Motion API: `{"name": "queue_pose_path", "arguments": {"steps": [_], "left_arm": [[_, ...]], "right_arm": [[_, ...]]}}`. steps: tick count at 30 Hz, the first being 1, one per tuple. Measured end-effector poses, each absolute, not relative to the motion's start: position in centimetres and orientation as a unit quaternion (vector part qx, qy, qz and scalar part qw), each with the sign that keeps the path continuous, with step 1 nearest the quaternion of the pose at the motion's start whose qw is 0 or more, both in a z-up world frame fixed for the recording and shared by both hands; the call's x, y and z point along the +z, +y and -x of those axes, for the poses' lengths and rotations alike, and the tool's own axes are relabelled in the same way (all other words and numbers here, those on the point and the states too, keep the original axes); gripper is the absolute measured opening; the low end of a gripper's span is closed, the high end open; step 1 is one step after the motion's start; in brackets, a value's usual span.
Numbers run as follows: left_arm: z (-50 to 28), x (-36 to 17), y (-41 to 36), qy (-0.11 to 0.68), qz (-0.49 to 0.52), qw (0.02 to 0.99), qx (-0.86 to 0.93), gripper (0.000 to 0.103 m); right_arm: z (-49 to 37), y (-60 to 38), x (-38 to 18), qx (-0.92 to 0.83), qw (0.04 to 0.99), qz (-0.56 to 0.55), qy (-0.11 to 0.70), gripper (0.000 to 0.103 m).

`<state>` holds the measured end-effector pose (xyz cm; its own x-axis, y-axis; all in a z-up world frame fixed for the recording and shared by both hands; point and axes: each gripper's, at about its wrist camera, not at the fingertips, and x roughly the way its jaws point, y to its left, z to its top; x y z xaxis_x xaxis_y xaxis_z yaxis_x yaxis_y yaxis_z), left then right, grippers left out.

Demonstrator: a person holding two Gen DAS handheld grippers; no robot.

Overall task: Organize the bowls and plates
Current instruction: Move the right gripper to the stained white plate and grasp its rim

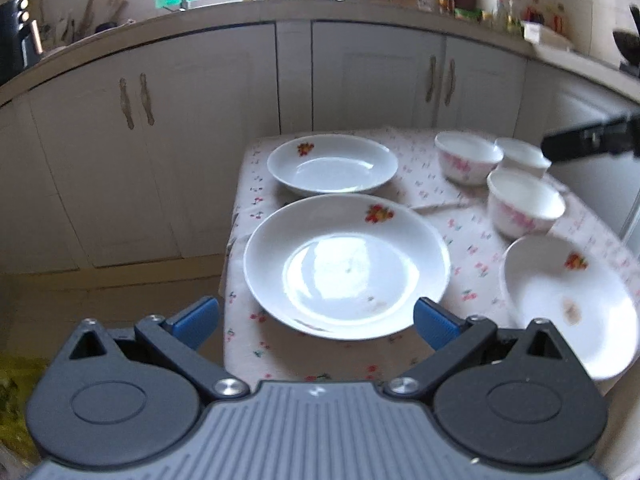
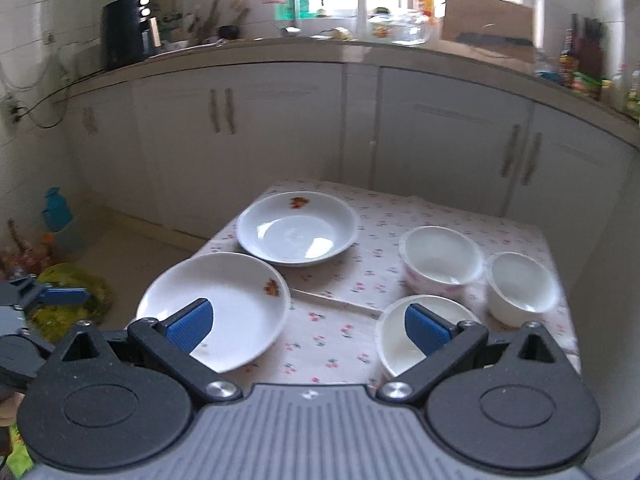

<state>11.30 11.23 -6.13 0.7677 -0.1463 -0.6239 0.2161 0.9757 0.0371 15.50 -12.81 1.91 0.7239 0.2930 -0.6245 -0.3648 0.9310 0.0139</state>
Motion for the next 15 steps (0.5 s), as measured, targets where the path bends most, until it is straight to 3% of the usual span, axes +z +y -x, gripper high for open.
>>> {"name": "queue_pose_path", "arguments": {"steps": [15], "left_arm": [[-14.9,-9.8,12.7,0.348,-0.12,0.902,-0.226,0.102]], "right_arm": [[-22.3,-7.7,-2.7,0.259,0.877,0.064,0.399,0.103]]}}
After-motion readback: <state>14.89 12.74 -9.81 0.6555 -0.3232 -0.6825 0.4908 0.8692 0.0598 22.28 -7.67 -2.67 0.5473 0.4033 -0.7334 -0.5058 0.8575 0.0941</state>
